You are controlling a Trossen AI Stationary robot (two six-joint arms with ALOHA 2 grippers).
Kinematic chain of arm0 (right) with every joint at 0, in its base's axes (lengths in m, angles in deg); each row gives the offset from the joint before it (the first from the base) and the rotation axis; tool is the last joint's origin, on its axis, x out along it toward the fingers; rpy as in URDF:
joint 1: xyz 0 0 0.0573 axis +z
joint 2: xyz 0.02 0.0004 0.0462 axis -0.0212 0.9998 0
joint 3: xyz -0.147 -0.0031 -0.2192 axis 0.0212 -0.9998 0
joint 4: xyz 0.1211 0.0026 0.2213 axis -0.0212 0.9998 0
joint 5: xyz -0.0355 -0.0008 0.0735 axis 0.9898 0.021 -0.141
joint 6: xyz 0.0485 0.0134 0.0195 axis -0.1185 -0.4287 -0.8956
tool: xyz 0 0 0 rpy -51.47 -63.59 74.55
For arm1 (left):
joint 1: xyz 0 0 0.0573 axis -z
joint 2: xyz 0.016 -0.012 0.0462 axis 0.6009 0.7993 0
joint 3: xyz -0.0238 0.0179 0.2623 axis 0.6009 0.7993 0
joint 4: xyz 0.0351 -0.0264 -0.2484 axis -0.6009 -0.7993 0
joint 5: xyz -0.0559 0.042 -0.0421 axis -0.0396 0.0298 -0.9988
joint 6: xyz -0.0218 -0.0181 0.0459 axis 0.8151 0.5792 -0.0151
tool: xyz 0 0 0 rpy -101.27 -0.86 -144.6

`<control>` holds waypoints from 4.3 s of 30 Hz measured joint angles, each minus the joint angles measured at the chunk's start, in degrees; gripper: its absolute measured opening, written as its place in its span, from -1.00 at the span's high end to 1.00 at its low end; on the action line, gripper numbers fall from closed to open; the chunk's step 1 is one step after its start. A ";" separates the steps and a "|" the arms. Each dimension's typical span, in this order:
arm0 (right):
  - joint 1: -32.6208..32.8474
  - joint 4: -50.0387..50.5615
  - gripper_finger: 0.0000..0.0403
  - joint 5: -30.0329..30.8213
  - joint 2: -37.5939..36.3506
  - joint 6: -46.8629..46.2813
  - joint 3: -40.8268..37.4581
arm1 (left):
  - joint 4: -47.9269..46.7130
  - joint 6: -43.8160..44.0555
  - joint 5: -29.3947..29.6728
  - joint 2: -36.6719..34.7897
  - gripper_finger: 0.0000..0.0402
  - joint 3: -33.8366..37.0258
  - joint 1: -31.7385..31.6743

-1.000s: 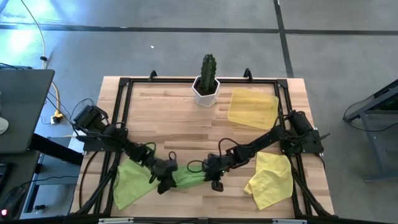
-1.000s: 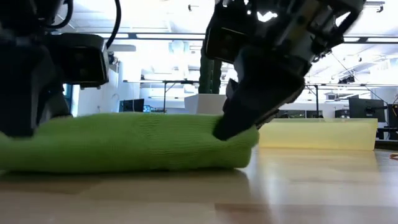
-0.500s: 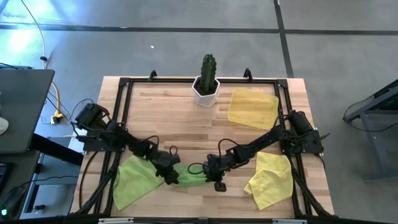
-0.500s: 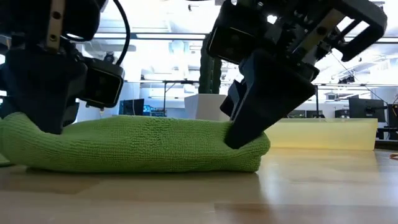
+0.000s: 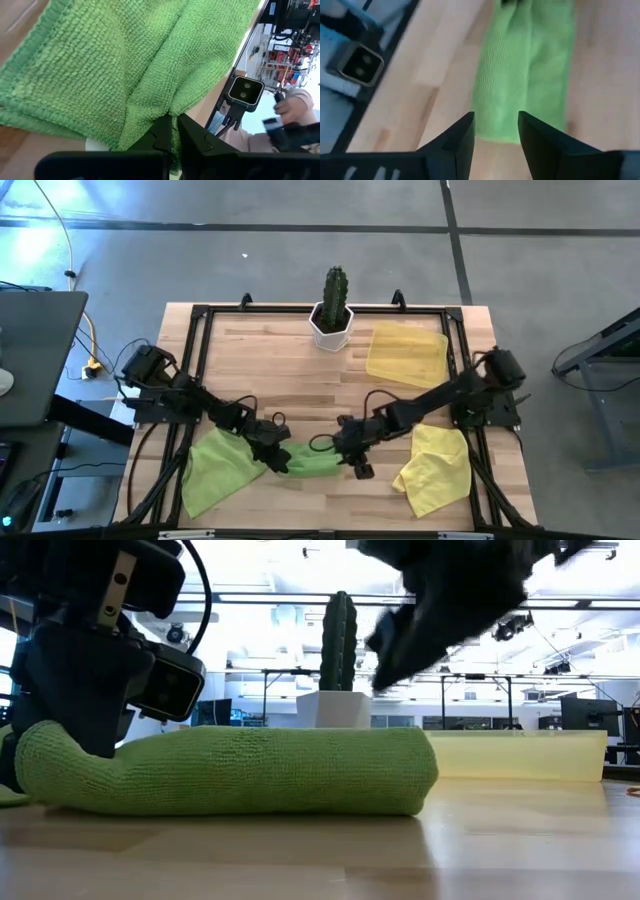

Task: Roll microfiber towels into tight, uniform cylinder then place into a basket
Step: Roll the green towel

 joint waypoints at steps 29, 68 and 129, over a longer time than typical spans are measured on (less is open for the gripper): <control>14.07 -14.68 0.34 31.44 12.01 6.33 0.02 | -0.18 0.44 1.73 -0.02 0.98 0.00 -1.05; 7.28 -8.65 -0.01 34.04 11.99 15.72 0.04 | 0.28 0.86 1.51 -0.02 0.97 0.02 -1.07; -6.14 -11.90 0.98 -24.52 15.01 -28.38 -0.01 | -6.35 -46.97 5.64 -12.50 0.55 -1.89 -0.08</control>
